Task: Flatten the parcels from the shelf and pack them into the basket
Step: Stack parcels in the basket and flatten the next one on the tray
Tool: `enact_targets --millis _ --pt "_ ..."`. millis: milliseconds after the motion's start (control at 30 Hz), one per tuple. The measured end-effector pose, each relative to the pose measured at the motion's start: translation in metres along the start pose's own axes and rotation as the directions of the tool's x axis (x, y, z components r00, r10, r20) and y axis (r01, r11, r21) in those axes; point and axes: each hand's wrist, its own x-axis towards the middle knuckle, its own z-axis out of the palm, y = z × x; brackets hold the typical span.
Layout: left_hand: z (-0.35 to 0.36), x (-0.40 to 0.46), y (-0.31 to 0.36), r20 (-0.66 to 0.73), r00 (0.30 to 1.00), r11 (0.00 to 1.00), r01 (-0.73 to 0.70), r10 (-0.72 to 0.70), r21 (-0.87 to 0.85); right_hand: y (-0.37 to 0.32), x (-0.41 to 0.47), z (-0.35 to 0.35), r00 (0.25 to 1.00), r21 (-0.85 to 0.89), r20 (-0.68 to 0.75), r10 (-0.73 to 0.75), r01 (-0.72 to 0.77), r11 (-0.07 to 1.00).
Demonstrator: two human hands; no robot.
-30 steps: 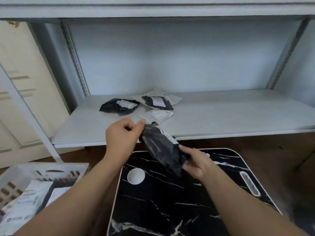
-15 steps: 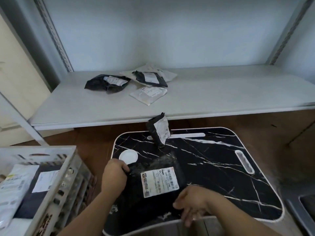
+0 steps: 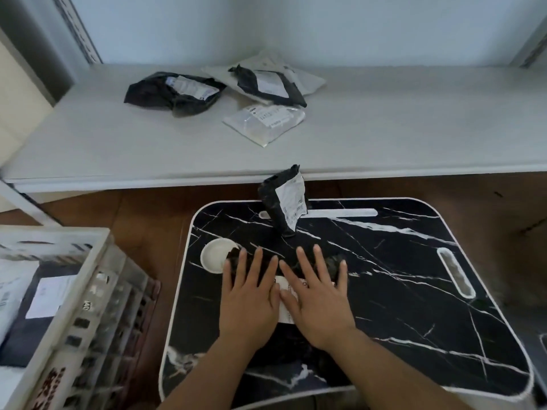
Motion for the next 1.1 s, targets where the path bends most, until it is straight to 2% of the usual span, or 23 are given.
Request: enact_targets --millis 233,667,900,1100 --pt "0.013 -0.006 0.002 0.024 0.998 0.998 -0.055 0.055 -0.009 0.006 -0.009 0.026 0.999 -0.067 -0.033 -0.008 0.005 0.998" --pt "0.016 -0.002 0.003 0.111 0.994 0.999 0.024 -0.022 -0.021 0.009 -0.003 0.024 0.998 0.049 0.063 0.001 -0.004 0.999" --pt "0.013 -0.011 -0.019 0.095 0.995 1.0 -0.004 0.003 0.016 0.031 -0.03 0.021 0.998 -0.014 0.058 -0.036 0.037 0.999" --pt "0.009 -0.006 -0.02 0.159 0.987 1.0 0.001 -0.005 0.027 0.037 -0.028 0.02 0.989 -0.031 0.149 -0.02 0.025 0.999"
